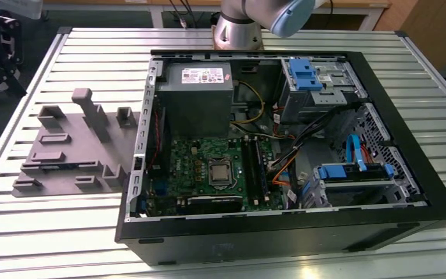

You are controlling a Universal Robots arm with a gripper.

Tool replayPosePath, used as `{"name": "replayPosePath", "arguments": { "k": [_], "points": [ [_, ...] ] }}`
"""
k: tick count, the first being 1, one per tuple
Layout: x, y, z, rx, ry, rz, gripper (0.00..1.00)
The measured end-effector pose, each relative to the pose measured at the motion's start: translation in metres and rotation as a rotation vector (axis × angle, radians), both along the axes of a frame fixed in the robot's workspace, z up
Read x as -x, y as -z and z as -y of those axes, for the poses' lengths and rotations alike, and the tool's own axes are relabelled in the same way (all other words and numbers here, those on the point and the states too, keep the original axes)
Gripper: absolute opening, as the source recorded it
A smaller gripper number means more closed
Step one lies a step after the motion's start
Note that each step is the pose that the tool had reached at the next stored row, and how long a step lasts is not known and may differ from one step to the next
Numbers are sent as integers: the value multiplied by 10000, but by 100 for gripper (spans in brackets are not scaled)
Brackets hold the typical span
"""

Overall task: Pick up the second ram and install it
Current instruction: 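Pick up the second ram and move it above second insertion slot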

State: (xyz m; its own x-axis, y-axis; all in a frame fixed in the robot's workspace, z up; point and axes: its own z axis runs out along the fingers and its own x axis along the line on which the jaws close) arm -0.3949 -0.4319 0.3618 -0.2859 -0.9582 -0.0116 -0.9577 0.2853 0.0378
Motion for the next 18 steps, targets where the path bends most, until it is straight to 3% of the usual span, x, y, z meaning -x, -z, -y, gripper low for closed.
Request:
{"name": "replayPosePath", "arguments": {
  "k": [18],
  "points": [
    [11,7,0,0,-2846,1,11]
  ]
}}
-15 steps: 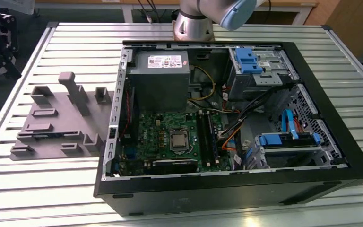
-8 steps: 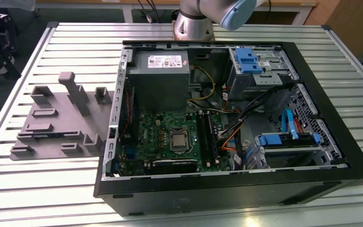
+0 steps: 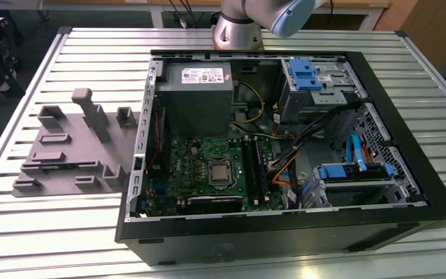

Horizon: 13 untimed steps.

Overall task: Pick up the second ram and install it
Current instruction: 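Pick up the second ram and move it above second insertion slot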

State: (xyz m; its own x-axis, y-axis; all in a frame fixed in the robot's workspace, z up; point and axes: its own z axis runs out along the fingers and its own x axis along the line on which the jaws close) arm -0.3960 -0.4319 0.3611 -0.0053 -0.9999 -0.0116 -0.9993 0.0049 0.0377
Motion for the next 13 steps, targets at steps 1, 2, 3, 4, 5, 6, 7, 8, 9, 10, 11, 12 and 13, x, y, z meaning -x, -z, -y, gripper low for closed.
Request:
{"name": "replayPosePath", "arguments": {
  "k": [1,2,3,4,5,6,7,8,9,10,11,12,13],
  "points": [
    [0,1,0,-1,-161,1,11],
    [1,1,0,0,-322,0,11],
    [1,3,0,0,-495,1,11],
    [1,4,0,1,-666,2,11],
    [1,5,0,3,-836,1,11],
    [1,7,0,4,-1008,1,11],
    [1,9,0,6,-1181,1,11],
    [5,15,-1,8,-1242,2,11],
    [10,24,-1,10,-1241,16,11],
    [10,37,0,11,-1214,41,11],
    [10,50,0,12,-1122,50,11],
    [10,65,0,13,-975,55,11],
    [10,78,0,14,-810,59,11]
  ]
}}
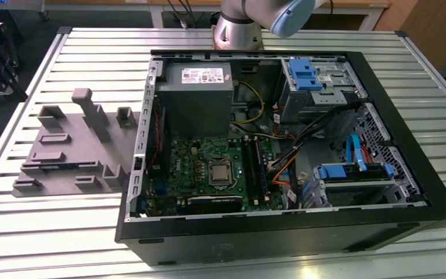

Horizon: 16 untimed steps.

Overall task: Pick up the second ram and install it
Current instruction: 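Pick up the second ram and move it above second insertion slot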

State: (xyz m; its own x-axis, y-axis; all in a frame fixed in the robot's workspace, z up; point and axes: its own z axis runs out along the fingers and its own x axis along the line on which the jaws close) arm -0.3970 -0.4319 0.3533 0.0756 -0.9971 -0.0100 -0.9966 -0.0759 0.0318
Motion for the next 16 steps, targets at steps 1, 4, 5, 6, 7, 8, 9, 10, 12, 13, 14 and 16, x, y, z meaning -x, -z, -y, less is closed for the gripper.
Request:
{"name": "replayPosePath", "arguments": {
  "k": [1,4,5,6,7,8,9,10,12,13,14,16],
  "points": [
    [0,14,0,0,191,2,11],
    [1,56,0,-1,571,13,11],
    [0,67,0,-1,597,17,11],
    [0,74,0,1,599,21,17],
    [-1,76,0,8,599,22,17],
    [0,76,1,14,598,21,23],
    [0,76,0,14,599,22,29],
    [0,77,0,14,600,23,29],
    [0,82,0,15,599,25,41],
    [0,89,0,14,599,27,41],
    [0,97,0,14,599,26,47],
    [0,113,0,16,603,24,47]
  ]
}}
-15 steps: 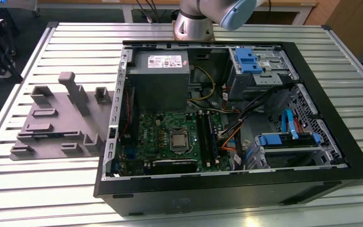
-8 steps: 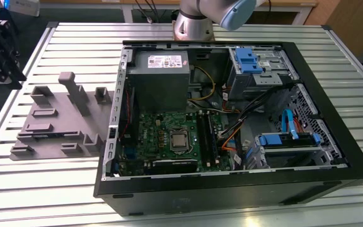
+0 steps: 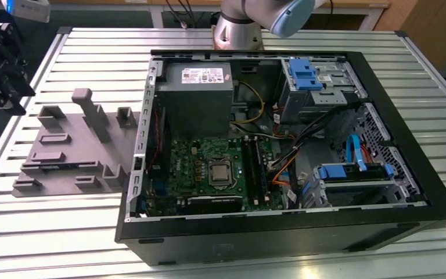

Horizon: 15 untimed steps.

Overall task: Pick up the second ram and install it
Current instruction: 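Pick up the second ram and move it above second insertion slot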

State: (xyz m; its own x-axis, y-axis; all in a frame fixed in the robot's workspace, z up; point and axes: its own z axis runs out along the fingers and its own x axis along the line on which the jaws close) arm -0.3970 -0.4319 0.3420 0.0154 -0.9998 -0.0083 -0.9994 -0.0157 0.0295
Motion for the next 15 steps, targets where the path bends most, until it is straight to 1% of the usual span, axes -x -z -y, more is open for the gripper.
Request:
{"name": "replayPosePath", "arguments": {
  "k": [8,15],
  "points": [
    [4,82,4,-1,9,1,47],
    [5,178,6,0,8,4,45]
  ]
}}
